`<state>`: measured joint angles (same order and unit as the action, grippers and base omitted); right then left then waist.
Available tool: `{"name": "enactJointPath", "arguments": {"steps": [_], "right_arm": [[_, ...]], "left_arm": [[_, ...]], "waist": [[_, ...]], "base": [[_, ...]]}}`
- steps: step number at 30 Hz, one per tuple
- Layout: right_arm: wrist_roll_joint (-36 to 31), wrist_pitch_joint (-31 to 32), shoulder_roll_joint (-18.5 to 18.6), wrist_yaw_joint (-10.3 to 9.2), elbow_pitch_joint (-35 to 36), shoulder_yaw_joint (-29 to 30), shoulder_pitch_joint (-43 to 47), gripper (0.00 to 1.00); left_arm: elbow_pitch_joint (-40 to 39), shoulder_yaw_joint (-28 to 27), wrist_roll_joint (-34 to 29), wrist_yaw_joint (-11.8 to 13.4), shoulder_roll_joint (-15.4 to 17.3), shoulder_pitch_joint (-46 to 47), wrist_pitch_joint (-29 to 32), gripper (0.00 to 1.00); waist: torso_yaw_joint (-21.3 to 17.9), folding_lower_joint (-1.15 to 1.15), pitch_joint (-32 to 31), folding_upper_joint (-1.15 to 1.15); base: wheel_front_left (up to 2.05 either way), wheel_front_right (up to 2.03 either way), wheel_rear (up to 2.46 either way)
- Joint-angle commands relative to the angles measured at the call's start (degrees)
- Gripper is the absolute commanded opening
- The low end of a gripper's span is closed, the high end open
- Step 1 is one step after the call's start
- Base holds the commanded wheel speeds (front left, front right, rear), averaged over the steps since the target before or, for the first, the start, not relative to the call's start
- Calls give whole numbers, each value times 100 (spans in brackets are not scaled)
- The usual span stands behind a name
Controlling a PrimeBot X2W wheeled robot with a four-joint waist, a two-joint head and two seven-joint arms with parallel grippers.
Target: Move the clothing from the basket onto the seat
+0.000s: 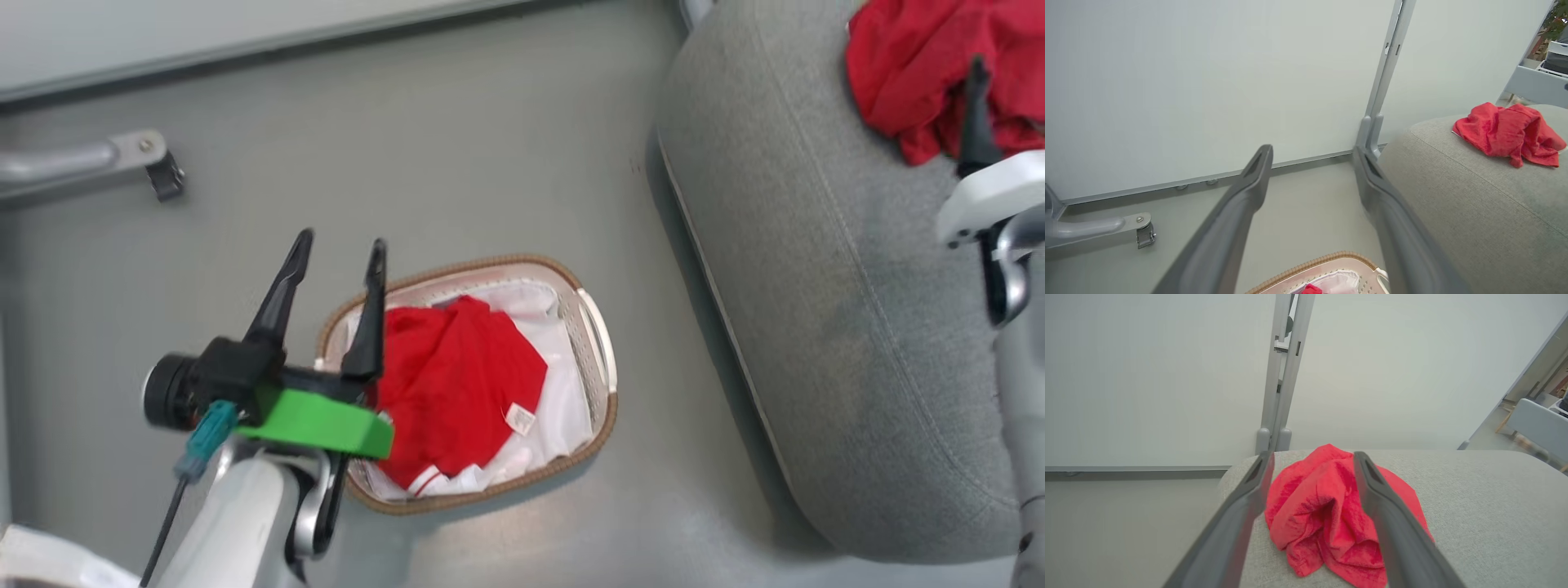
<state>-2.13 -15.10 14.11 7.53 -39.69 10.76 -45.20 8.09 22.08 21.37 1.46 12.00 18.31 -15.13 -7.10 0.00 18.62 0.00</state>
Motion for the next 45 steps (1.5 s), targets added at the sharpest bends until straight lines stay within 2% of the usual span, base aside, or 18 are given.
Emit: {"name": "enactJointPath", "arguments": {"steps": [1, 9, 14, 20, 25, 30, 35, 45], "right_arm": [[110, -9, -81, -8, 56, -150, 201, 100], [698, -5, -422, -8, 603, -896, 978, 100], [953, -5, -744, -8, 1137, -881, 1785, 100], [919, -5, -1031, -8, 1693, -946, 2753, 100], [885, -5, -1103, -8, 2016, -1077, 3326, 100], [1315, -5, -1109, -8, 2201, -1323, 3647, 100], [1352, -6, -1109, -8, 2244, -1483, 3765, 100], [1387, -6, -1111, -8, 2228, -1449, 3727, 100]], "left_arm": [[20, -154, -15, -35, -30, -240, -2, 100], [44, -1172, -158, -144, -267, -1208, -4, 100], [100, -1645, -269, -269, -483, -1646, -3, 100], [110, -2033, -372, -419, -690, -2074, -3, 100], [152, -2213, -429, -527, -801, -2353, -3, 100], [230, -2309, -441, -571, -866, -2534, -4, 100], [300, -2309, -467, -643, -888, -2560, -4, 100], [409, -2295, -532, -710, -908, -2438, -4, 100]], "waist": [[277, 0, -627, 0], [612, 0, -1163, 0], [858, 0, -1419, 0], [990, 0, -1613, 0], [999, 0, -1725, 0], [949, 0, -1833, 0], [907, 0, -1867, 0], [858, 0, -1849, 0]], "base": [[0, 0, 0], [0, 0, 0], [0, 0, 0], [0, 0, 0], [0, 0, 0], [0, 0, 0], [0, 0, 0], [0, 0, 0]]}}
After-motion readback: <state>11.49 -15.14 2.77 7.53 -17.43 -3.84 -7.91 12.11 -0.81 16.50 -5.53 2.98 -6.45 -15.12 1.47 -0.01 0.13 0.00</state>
